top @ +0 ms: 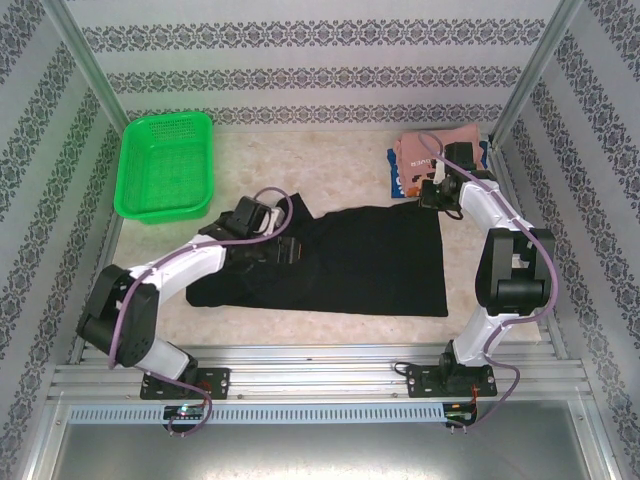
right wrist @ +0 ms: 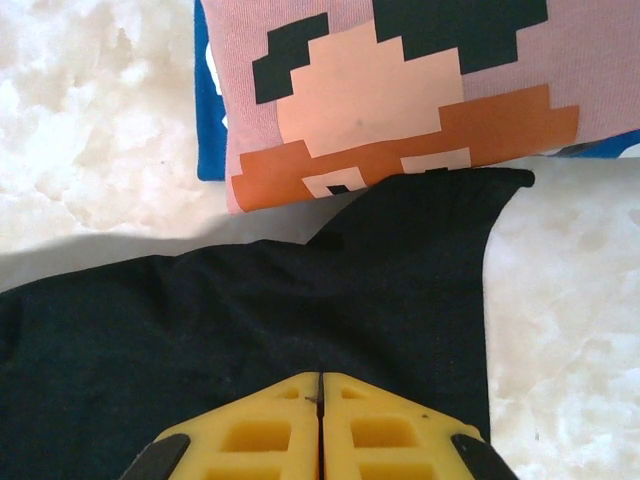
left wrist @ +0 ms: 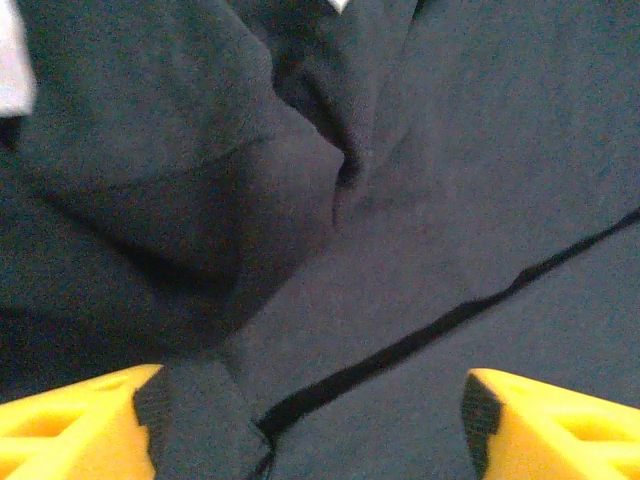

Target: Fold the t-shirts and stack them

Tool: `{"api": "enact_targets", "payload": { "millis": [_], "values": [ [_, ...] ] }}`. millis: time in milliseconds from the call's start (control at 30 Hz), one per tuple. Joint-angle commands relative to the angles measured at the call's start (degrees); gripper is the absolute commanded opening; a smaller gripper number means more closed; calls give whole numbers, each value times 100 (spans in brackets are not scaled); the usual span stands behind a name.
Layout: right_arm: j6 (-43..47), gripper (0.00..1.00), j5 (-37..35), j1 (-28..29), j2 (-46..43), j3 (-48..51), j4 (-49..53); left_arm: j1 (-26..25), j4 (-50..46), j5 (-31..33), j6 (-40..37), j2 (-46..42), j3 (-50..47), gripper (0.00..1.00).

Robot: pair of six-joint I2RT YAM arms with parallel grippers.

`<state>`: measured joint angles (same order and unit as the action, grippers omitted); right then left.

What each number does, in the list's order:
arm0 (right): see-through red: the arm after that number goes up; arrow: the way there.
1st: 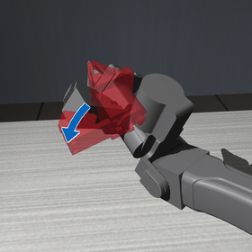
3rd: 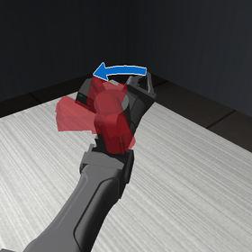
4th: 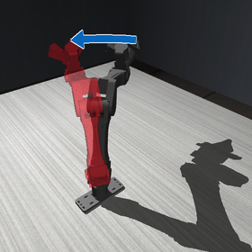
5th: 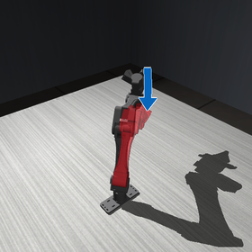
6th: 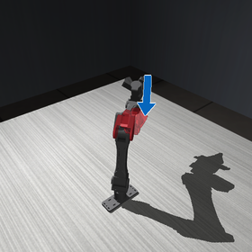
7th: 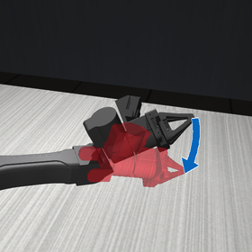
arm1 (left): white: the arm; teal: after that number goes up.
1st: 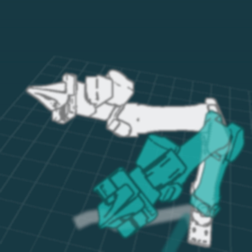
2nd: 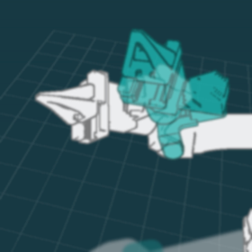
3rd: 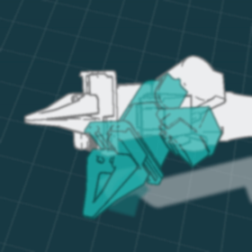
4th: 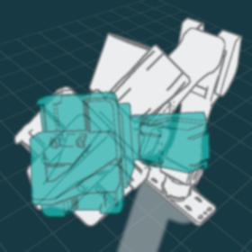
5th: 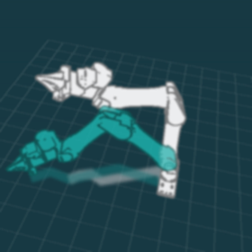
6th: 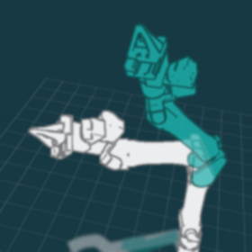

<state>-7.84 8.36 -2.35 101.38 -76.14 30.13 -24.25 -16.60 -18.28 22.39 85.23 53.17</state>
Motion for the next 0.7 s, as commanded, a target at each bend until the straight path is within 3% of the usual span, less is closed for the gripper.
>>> {"api": "enact_targets", "payload": {
  "millis": [0,133,233,433,567,667],
  "values": [
    [-106,10,-82,80,-179,103,2,567,374,-197,643,-220,505,83],
    [-120,10,-68,90,-229,181,-4,1331,426,-876,977,176,1181,87],
    [-148,10,-63,99,-249,229,2,1660,207,-1222,778,748,1766,87],
    [-174,10,-87,118,-299,322,20,1841,-588,-2005,103,2133,2949,81],
    [-176,10,-106,138,-334,389,24,1854,-575,-2631,212,2761,3188,73],
    [-166,10,-142,154,-373,415,47,1854,-490,-2751,417,3029,3141,69]
  ]
}}
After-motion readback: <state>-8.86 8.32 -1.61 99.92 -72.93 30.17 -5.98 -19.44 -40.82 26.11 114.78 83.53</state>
